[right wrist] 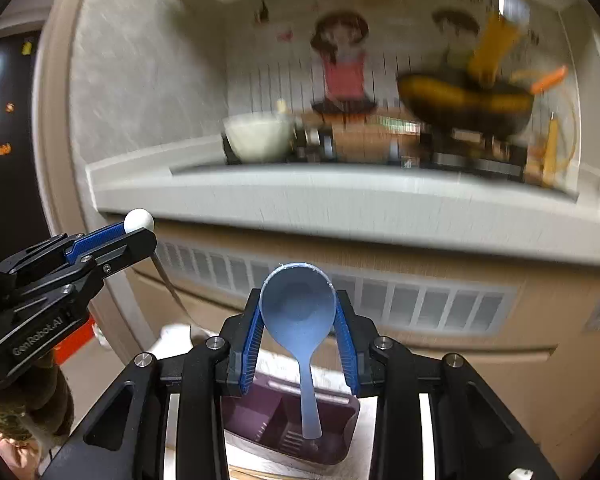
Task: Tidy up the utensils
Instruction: 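Carry both utensils over the maroon caddy and open both grippers to drop them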
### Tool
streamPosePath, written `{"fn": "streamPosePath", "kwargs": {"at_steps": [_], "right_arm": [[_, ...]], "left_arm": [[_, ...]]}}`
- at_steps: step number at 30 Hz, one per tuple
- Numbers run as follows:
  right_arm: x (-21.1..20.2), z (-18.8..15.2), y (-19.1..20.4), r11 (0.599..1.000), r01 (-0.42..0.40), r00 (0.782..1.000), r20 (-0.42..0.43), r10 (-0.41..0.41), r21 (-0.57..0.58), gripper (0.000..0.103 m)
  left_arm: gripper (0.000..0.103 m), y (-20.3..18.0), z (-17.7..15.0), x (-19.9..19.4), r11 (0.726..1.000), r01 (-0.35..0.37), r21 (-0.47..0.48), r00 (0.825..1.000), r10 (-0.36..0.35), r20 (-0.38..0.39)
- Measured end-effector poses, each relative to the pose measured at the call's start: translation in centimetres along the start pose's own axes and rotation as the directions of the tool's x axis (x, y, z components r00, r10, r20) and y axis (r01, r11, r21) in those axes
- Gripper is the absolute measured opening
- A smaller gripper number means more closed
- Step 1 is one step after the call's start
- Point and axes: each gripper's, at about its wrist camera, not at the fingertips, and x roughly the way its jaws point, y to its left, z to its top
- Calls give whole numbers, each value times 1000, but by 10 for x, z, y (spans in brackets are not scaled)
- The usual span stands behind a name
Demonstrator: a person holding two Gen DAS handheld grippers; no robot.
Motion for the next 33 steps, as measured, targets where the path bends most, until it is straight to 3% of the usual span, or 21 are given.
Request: {"fn": "streamPosePath", "kwargs": {"at_steps": [5,9,13,19,23,25,27,33], "right_arm": [[63,-44,-13,998,-9,987,-160,19,64,32],[92,-72,-14,998,-5,969,-246,22,69,32],[103,-87,-6,1000,-16,955,-294,21,19,38],[82,-95,6,998,52,966,-251,-61,-41,61],[53,-97,9,995,82,969,-229,-92,-54,66],[38,-101,13,994,93,969,-223,-103,-58,79],[22,-110,16,991,111,970,-211,-124,-73,85],[-13,-143,35,979,139,962,-213,-169,-151,94]], "left_arm": [[22,8,-52,55,997,40,-72,989,-50,-141],[25,3,-88,79,997,27,-74,974,-43,-221],[38,1,-101,84,996,18,-82,968,-38,-247],[54,-2,-104,61,997,-6,-75,974,-11,-227],[60,-8,-105,39,997,-20,-71,976,5,-216],[65,-7,-108,26,997,-25,-72,977,9,-213],[66,-9,-112,14,997,-32,-71,977,17,-212],[71,-12,-129,-16,995,-63,-77,972,44,-231]]}}
